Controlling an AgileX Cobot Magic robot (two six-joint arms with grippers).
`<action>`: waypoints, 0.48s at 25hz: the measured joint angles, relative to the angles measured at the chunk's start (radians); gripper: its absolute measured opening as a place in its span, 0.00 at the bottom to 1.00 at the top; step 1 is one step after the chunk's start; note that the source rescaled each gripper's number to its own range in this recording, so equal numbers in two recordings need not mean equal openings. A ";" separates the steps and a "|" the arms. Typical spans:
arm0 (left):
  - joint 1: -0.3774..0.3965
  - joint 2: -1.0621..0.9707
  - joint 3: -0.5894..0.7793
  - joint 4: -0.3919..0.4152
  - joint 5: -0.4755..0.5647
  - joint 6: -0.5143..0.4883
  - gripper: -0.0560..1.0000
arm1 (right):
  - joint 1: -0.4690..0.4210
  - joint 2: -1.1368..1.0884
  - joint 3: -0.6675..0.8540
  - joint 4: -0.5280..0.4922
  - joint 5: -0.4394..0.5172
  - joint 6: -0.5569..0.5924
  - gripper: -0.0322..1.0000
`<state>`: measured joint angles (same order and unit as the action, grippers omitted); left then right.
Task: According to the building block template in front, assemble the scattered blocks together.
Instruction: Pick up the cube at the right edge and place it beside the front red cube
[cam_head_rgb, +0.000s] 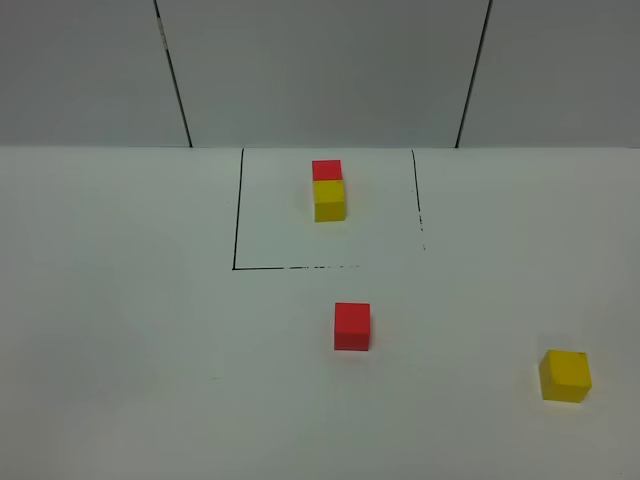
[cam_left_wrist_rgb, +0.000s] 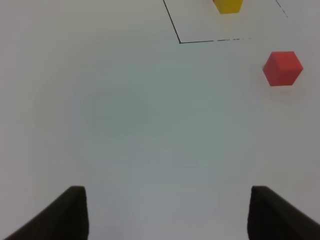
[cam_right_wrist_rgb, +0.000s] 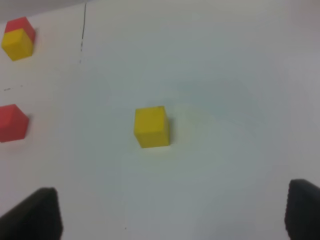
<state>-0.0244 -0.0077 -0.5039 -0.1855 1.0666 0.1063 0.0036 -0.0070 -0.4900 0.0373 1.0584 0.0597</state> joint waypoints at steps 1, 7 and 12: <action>0.000 0.000 0.000 0.000 0.000 0.000 0.47 | 0.000 0.000 0.000 0.000 0.000 0.000 0.79; 0.000 0.000 0.000 0.000 0.000 0.000 0.47 | 0.000 0.000 0.000 0.000 0.000 -0.001 0.79; 0.000 0.000 0.000 -0.001 0.000 0.000 0.47 | 0.000 0.000 0.000 0.000 0.000 -0.001 0.79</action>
<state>-0.0244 -0.0077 -0.5039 -0.1865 1.0666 0.1063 0.0036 -0.0070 -0.4900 0.0373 1.0584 0.0584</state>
